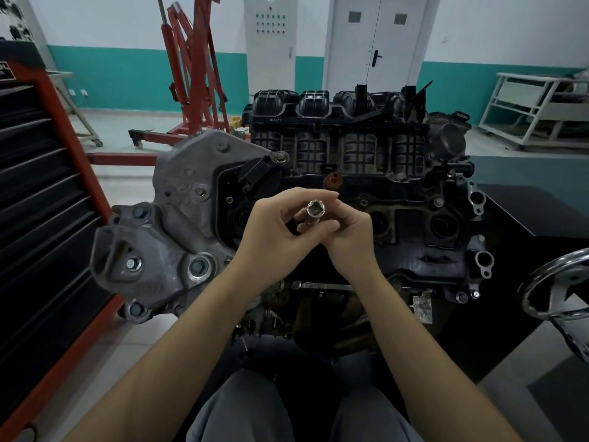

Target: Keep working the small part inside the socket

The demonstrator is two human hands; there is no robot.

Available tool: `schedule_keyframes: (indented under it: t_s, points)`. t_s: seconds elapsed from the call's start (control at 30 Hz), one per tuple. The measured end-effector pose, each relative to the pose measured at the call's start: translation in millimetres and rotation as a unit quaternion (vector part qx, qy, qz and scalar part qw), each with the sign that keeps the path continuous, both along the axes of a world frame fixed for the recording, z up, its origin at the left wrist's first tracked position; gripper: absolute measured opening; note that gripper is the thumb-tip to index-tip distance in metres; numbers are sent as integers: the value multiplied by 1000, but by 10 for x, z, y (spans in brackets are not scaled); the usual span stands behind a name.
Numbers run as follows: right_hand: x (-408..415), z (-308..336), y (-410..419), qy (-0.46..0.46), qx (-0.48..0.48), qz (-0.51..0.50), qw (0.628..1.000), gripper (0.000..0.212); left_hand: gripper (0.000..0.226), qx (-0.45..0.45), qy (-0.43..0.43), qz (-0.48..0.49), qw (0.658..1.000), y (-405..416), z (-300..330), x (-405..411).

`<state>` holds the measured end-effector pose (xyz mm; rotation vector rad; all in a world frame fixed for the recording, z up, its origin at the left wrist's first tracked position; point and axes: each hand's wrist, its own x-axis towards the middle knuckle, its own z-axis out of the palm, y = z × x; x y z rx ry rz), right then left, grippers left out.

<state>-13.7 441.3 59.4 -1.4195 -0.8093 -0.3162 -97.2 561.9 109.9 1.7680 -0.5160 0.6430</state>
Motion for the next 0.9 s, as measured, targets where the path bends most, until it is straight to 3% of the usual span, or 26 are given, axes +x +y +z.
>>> schedule_keyframes:
  t_s: [0.13, 0.3, 0.37, 0.53, 0.73, 0.9]
  points:
    - [-1, -6, -6, -18, 0, -2, 1000, 16, 20, -11, -8, 31, 999, -7, -14, 2]
    - [-34, 23, 1, -20, -19, -6, 1000, 31, 35, -14, 23, -35, 999, 5, 12, -12]
    - [-23, 17, 0, -13, -12, -13, 1000, 27, 36, -7, 16, -21, 1000, 5, 14, -4]
    - [-6, -5, -8, -10, 8, -5, 1000, 18, 20, -3, -7, 21, 1000, -2, 0, -8]
    - [-17, -5, -5, -12, -9, 1, 1000, 32, 35, -7, 20, -48, 999, 12, 17, -33]
    - [-39, 20, 0, -2, 5, -6, 1000, 16, 21, -1, -12, 34, 999, -13, 15, -6]
